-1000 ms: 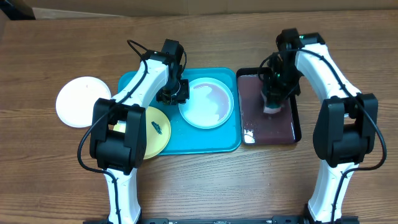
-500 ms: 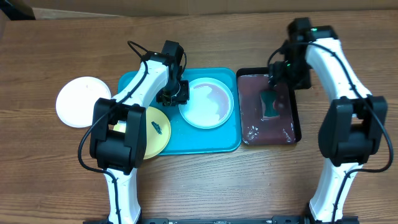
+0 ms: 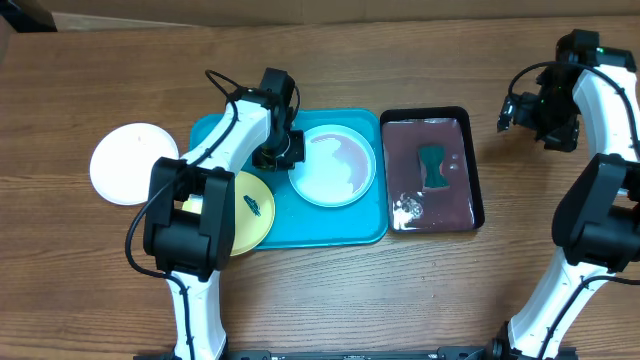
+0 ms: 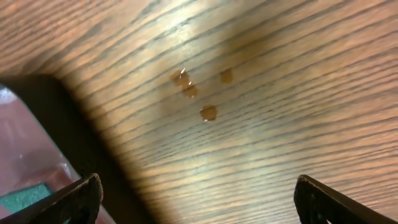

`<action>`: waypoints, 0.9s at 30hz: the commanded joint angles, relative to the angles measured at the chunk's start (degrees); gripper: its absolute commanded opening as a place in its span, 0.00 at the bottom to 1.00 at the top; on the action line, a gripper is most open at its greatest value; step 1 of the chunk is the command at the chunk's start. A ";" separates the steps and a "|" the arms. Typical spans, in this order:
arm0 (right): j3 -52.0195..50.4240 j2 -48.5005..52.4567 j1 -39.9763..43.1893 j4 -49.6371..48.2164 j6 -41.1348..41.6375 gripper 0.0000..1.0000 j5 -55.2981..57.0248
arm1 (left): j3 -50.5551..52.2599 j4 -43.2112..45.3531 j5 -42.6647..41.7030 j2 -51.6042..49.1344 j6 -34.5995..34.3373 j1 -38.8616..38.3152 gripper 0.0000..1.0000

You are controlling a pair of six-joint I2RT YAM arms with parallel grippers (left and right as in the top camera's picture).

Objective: Clean dirty plates on tray and stack at the side
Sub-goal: 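Lift the light blue plate by its rim with the left gripper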

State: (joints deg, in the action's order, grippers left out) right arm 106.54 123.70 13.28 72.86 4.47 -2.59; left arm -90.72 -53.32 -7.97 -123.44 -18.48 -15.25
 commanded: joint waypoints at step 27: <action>1.14 -1.44 0.35 -2.36 0.20 1.00 0.00 | -40.68 -15.87 19.58 -0.94 1.81 -12.41 0.04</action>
State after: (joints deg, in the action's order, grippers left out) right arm 106.54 123.70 13.41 70.67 4.47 -2.59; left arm -128.49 -69.45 4.78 -123.90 -17.76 -23.31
